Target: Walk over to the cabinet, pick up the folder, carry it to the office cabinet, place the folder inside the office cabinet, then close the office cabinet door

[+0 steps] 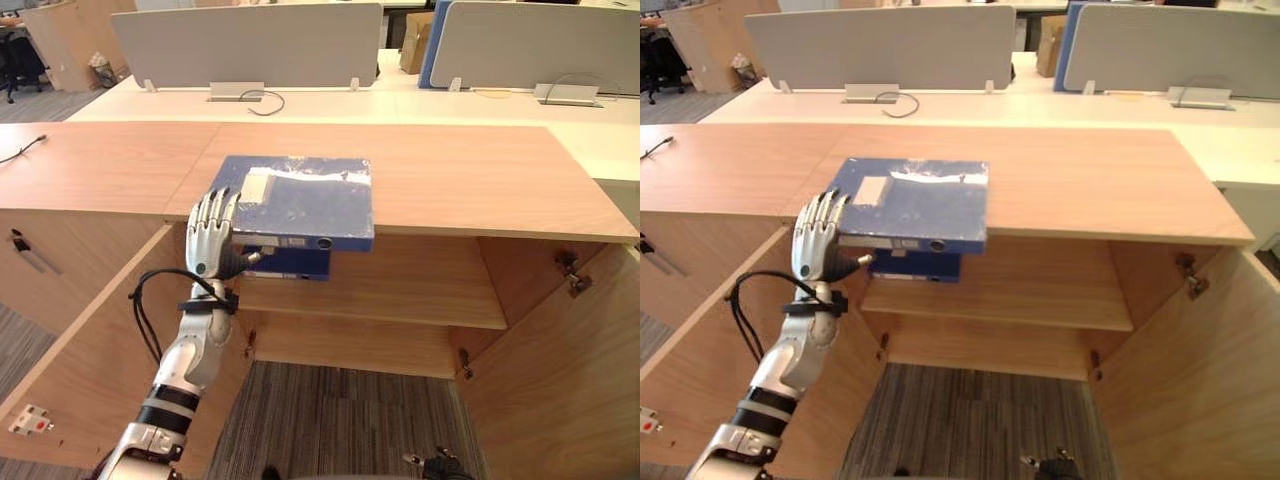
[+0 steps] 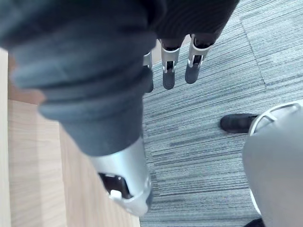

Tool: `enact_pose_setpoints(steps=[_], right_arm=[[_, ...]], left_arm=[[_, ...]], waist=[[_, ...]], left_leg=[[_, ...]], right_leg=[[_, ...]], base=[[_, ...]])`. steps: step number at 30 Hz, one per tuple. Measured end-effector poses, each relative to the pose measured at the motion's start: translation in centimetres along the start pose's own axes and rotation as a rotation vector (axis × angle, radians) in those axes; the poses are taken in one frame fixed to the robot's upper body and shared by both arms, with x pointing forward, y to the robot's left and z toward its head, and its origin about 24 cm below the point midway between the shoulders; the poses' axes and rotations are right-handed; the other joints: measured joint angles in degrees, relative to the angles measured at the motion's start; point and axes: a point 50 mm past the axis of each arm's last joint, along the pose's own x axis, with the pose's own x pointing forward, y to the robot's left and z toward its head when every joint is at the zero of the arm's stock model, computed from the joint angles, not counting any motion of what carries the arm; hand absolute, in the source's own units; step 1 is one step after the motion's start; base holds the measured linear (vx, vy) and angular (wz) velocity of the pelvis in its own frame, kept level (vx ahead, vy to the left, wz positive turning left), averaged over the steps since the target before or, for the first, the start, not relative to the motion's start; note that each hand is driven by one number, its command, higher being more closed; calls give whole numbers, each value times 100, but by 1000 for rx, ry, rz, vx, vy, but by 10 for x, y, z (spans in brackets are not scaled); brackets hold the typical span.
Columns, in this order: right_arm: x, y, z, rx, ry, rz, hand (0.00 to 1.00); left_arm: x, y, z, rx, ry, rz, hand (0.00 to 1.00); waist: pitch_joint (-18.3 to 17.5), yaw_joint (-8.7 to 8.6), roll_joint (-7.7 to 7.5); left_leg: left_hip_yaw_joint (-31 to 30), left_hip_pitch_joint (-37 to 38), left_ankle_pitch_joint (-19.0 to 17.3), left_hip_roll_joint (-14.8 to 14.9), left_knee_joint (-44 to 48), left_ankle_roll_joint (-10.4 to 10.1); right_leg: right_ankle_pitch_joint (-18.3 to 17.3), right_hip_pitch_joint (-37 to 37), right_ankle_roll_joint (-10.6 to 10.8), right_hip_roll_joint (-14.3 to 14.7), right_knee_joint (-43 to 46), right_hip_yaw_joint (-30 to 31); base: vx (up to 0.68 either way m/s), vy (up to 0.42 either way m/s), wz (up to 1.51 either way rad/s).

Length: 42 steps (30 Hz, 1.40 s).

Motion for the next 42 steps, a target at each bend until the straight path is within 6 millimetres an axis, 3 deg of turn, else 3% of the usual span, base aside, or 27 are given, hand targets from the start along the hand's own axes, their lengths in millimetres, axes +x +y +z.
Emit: enact_pose_setpoints(steps=[10, 17, 31, 32, 42], right_arm=[[0, -3, 0, -3, -1, -6, 0], [1, -3, 3, -3, -7, -7, 0], [1, -6, 3, -5, -8, -12, 0], [1, -6, 3, -5, -9, -14, 0], [2, -13, 3, 18, -6, -36, 0]], left_arm=[[21, 3, -9, 78, -19, -5, 0], [19, -9, -24, 133, 25, -90, 0], [18, -16, -30, 141, 49, -135, 0], [18, -17, -30, 142, 51, -140, 100], [37, -10, -22, 159, 9, -80, 100]], waist=[[9, -60, 15], [47, -135, 43], [95, -180, 98], [97, -184, 100], [178, -200, 191]], left_leg=[[8, 25, -22, 1, 2, -28], [4, 25, -21, 2, 3, -29], [11, 29, -26, 3, 3, -38], [12, 29, -29, 3, 3, -41], [62, 125, -76, 12, 2, -99]], right_leg=[[1, -9, 3, -3, -18, 67], [2, -10, 3, -3, -22, 77], [4, -13, 4, -5, -20, 88], [4, -15, 4, -6, -20, 90], [9, -4, 11, -19, -12, 215]], base=[[-11, 18, -2], [-3, 5, 0], [-10, 12, 0], [0, 0, 0], [-5, 5, -6]])
